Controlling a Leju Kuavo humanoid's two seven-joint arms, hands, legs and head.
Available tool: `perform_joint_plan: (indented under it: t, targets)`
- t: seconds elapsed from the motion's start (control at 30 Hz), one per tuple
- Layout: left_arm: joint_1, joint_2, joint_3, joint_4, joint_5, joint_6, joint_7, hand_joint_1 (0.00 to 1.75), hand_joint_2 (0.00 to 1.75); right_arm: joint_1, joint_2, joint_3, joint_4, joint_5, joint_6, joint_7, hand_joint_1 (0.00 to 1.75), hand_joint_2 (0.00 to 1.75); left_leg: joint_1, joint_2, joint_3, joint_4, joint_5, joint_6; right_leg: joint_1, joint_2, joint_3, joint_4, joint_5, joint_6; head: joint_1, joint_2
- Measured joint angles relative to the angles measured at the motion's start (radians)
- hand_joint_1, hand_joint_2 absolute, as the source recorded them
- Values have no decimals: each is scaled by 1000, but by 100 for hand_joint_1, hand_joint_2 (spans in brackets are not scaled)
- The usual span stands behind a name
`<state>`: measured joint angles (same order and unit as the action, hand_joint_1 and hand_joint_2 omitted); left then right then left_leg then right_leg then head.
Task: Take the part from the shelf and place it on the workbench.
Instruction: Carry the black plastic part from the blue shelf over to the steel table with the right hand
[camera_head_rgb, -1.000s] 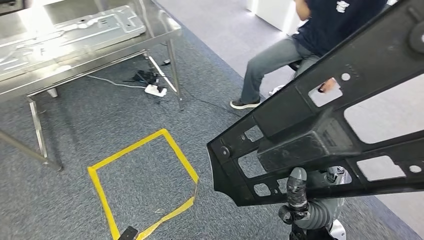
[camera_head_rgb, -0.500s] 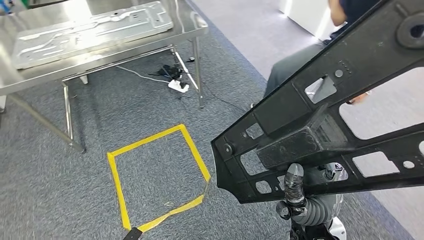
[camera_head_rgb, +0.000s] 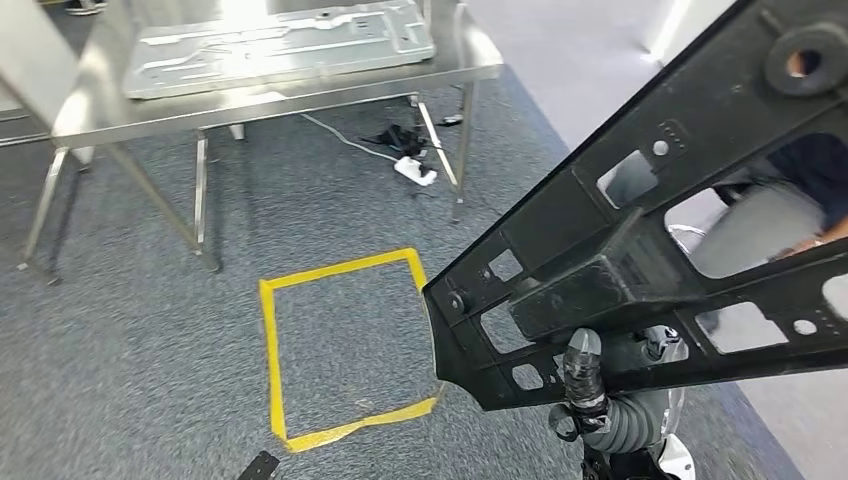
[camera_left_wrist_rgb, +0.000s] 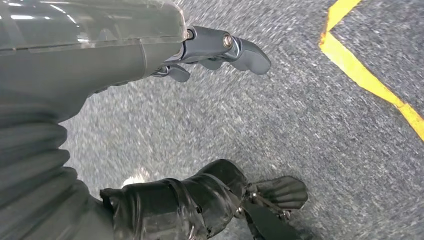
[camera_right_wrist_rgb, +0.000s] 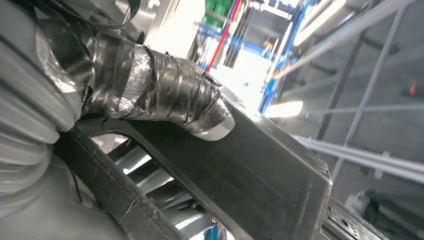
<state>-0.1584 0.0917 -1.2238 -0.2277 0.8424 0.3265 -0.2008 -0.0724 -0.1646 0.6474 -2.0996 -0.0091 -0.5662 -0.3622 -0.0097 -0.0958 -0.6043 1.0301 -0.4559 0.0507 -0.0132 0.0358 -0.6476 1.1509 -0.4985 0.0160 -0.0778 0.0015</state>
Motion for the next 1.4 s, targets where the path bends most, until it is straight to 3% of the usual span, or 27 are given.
perform_joint_plan:
  t: [0.07,0.1,0.17,0.23,0.3,0.37,0.4,0.43,0.47,0.53,0.57,0.63,0.73,0.77,0.83,0.87,0.9,0.93,1.0,1.03,1.1,1.2,1.27,1.33,1.4]
  targets:
    - [0,-1,0,0,-4,-1,0,0,175,0,-1,0,0,7,-1,5,175,175,1,-22,-7,8,-3,-8,-4,39,35,-86,30,-2,-1,0]
    - [1,-1,0,0,-6,-1,-1,0,175,-1,-2,0,0,9,-1,8,175,175,2,-32,-11,8,-3,-13,-4,45,40,-96,27,-4,-1,0]
    - [5,0,0,0,-8,0,-2,0,175,-1,-2,0,0,6,-1,15,175,175,6,-40,-15,7,-3,-23,-3,24,46,-104,31,-14,-1,0]
    - [7,0,0,-1,-10,0,-5,0,175,-2,-2,0,0,-11,1,18,175,175,5,4,-33,44,-27,-35,-6,6,54,-112,32,-25,-7,0]
    - [5,0,0,-1,-12,0,-7,0,175,-2,-2,0,0,-33,2,14,175,175,7,64,-86,151,-80,-47,-5,-10,59,-114,29,-33,-13,0]
    - [4,-1,0,-1,-14,0,-7,0,175,0,-2,0,0,-50,3,5,175,175,12,84,-143,258,-115,-54,-4,-26,61,-114,25,-35,-14,0]
    - [4,-1,0,-1,-15,0,-8,0,175,1,-2,0,0,-57,3,0,175,175,14,87,-152,269,-107,-56,-3,-32,63,-114,22,-35,-14,0]
    - [5,-1,0,-1,-16,0,-8,0,175,2,-2,0,0,-62,3,-4,175,175,15,88,-139,242,-81,-56,-3,-37,66,-114,19,-34,-14,0]
    - [6,0,0,-1,-16,0,-9,0,175,2,-2,0,0,-66,3,-8,175,175,16,90,-107,179,-43,-54,-3,-40,72,-114,15,-32,-14,0]
    - [5,0,0,-1,-17,0,-10,0,175,2,-2,0,0,-71,5,-14,175,175,11,94,-39,50,2,-45,-2,-46,81,-115,9,-26,-14,0]
    - [4,0,0,-1,-17,0,-12,0,175,2,-2,0,0,-72,6,-16,175,175,7,95,-18,13,7,-40,-2,-48,83,-116,7,-22,-14,0]
    - [5,1,0,-1,-18,-1,-14,0,175,2,-2,0,0,-74,8,-18,175,175,0,94,-9,-3,0,-30,-1,-51,86,-120,4,-11,-13,0]
    - [7,0,0,-1,-19,-1,-15,0,175,2,-2,0,0,-89,11,-22,175,175,8,92,11,-22,1,-14,1,-48,82,-95,-16,3,-10,0]
    - [6,0,0,-1,-19,-1,-14,0,175,2,-2,0,0,-98,13,-25,175,175,11,93,19,-28,0,-8,1,-45,60,-50,-36,6,-7,0]
    - [6,0,0,-1,-20,-2,-14,0,175,4,-2,0,0,-111,16,-32,175,175,11,93,27,-29,-6,0,1,-42,-14,81,-86,8,-4,0]
    - [6,0,0,-1,-21,-2,-14,0,175,6,-2,0,0,-114,17,-33,175,175,11,92,29,-28,-10,1,1,-41,-51,136,-98,9,-4,0]
    - [6,0,0,-1,-22,-2,-13,0,175,7,-3,0,0,-116,18,-34,175,175,10,90,33,-27,-14,1,0,-41,-72,159,-91,11,-4,0]
    - [7,0,0,-1,-23,-2,-13,0,175,8,-3,0,0,-118,18,-34,175,175,10,88,38,-25,-19,1,-1,-41,-75,143,-64,11,-4,0]
    - [7,0,0,-1,-24,-4,-13,0,175,8,-3,0,0,-119,19,-34,175,175,11,82,49,-18,-32,-5,-4,-40,-30,23,15,10,-3,0]
    - [6,0,0,-1,-25,-5,-13,0,175,7,-3,0,0,-120,19,-35,175,175,9,79,51,-12,-41,-10,-4,-39,-3,-39,40,9,-2,0]
    - [5,0,0,-1,-25,-6,-12,0,175,7,-3,0,0,-120,20,-37,175,175,6,76,49,-5,-51,-22,-3,-37,23,-95,48,2,-1,0]
    - [6,0,0,-1,-25,-7,-10,0,175,8,-4,0,0,-120,21,-39,175,175,6,77,50,-3,-59,-35,-3,-35,28,-102,44,-14,-2,0]
    - [4,0,0,-1,-26,-7,-10,0,175,7,-4,0,0,-120,23,-39,175,175,9,82,26,51,-86,-46,-7,-37,39,-109,41,-25,-6,0]
    - [3,0,0,-2,-26,-7,-9,0,175,6,-4,0,0,-120,26,-39,175,175,12,87,-44,175,-132,-55,-6,-39,47,-110,36,-31,-10,0]
    - [6,0,0,-2,-27,-8,-7,0,175,7,-4,0,0,-121,28,-39,175,175,13,88,-111,270,-146,-57,-4,-39,52,-110,30,-33,-11,0]
